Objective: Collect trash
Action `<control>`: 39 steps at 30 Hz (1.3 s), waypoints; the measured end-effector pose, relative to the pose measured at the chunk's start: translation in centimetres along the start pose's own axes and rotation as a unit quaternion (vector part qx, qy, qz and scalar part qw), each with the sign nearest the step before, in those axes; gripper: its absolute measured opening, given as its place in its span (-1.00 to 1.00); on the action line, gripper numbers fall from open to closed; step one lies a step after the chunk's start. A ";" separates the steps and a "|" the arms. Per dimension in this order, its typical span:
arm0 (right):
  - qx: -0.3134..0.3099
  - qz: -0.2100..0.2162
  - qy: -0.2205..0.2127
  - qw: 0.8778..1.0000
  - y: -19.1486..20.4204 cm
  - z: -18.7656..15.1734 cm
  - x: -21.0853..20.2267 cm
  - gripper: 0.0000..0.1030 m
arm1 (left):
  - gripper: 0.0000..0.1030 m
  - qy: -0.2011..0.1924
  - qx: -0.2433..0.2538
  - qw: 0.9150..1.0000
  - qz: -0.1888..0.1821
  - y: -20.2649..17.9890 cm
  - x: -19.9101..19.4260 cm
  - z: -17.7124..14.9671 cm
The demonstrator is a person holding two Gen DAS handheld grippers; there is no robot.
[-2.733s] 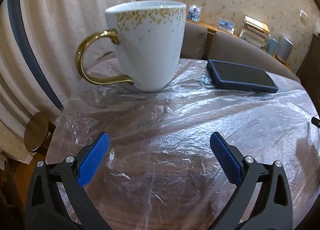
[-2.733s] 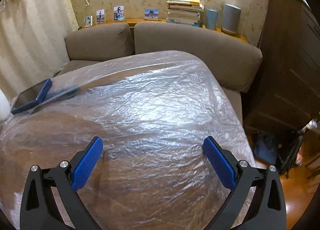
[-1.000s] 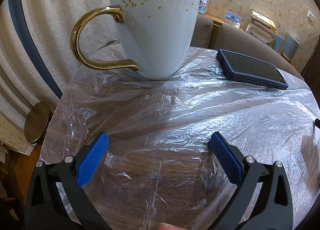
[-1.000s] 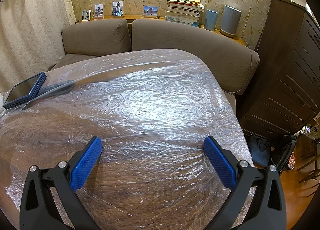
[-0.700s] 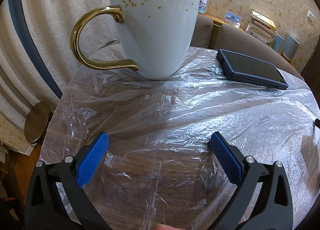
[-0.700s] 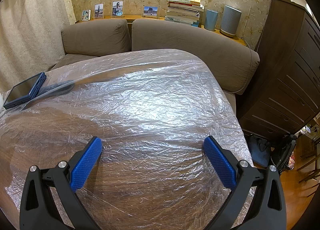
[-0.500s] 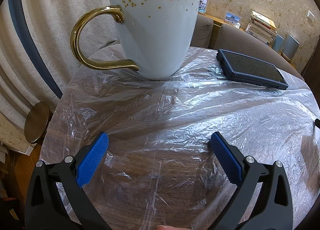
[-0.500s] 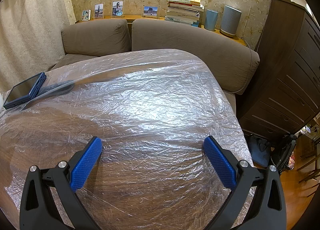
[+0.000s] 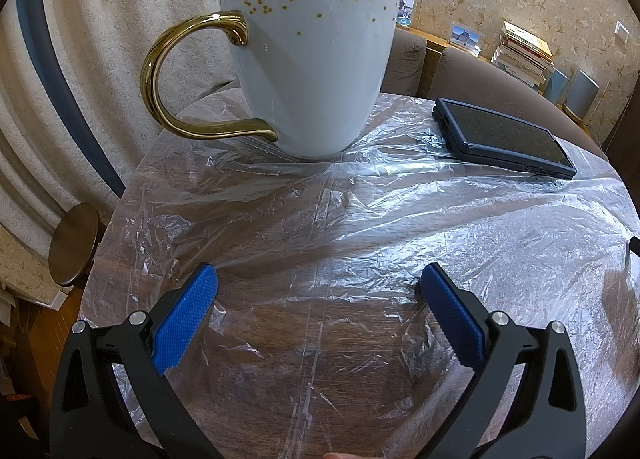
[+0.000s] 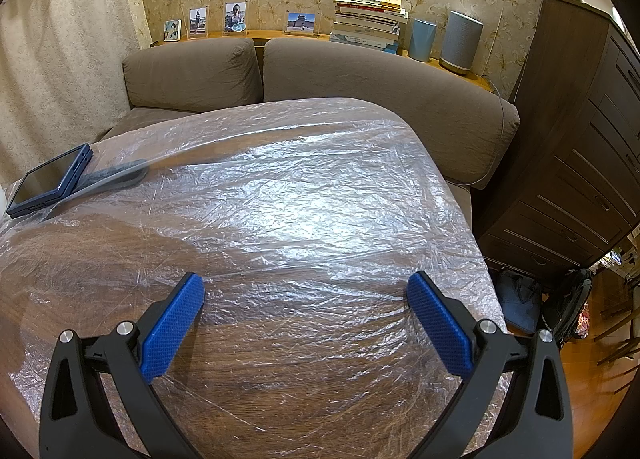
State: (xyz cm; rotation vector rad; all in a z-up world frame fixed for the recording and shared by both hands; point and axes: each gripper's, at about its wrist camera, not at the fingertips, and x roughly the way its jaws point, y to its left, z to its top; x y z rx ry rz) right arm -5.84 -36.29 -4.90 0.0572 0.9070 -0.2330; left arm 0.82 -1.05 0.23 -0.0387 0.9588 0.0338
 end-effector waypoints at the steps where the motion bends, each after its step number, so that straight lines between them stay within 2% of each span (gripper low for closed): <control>1: 0.000 0.000 0.000 1.000 0.0 0.0 0.0 0.93 | 0.97 0.000 0.000 1.000 0.000 0.0 0.0 0.0; 39: 0.000 0.000 0.000 1.000 0.0 0.0 0.0 0.93 | 0.97 0.000 0.003 1.000 -0.002 -0.1 0.4 0.0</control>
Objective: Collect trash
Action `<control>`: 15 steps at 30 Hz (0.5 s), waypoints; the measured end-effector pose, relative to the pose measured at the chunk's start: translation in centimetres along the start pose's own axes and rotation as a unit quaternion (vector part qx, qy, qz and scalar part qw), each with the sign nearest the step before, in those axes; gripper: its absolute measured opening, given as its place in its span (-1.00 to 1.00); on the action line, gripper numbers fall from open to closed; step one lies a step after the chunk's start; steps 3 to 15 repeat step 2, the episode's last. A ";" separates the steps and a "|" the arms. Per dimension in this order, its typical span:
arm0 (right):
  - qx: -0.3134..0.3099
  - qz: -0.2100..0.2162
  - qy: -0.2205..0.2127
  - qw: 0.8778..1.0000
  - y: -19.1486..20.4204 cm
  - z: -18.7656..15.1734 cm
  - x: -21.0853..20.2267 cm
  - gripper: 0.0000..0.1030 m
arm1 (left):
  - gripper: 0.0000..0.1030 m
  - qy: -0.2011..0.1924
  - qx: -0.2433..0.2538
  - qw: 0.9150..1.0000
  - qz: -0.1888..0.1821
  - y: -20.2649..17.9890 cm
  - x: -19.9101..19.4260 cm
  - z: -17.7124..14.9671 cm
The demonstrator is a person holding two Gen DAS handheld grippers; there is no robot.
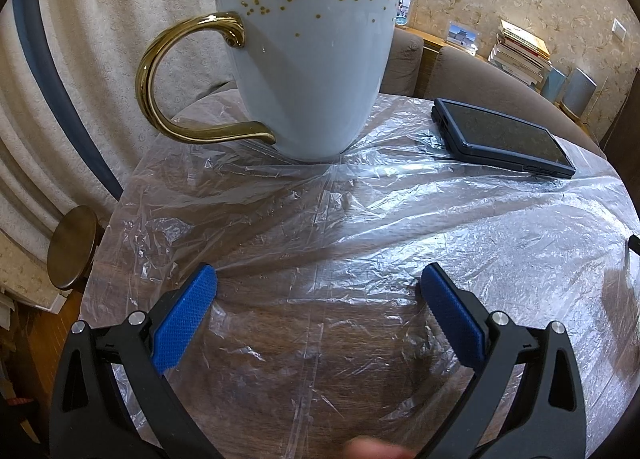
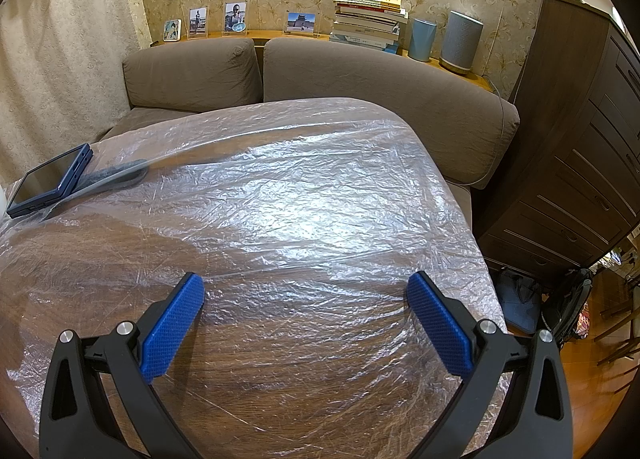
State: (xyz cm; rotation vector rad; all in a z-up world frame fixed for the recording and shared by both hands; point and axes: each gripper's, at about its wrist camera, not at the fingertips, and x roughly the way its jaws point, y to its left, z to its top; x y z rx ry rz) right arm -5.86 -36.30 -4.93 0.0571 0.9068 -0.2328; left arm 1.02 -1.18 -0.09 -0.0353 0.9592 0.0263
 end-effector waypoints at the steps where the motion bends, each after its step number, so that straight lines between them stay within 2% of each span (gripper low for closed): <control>1: 0.000 0.000 0.000 1.000 0.0 0.0 0.0 0.93 | 0.97 0.000 0.000 1.000 0.000 0.0 0.0 0.0; 15: 0.000 0.000 0.000 1.000 0.0 0.0 0.0 0.93 | 0.97 0.000 0.000 1.000 0.000 0.0 0.0 0.0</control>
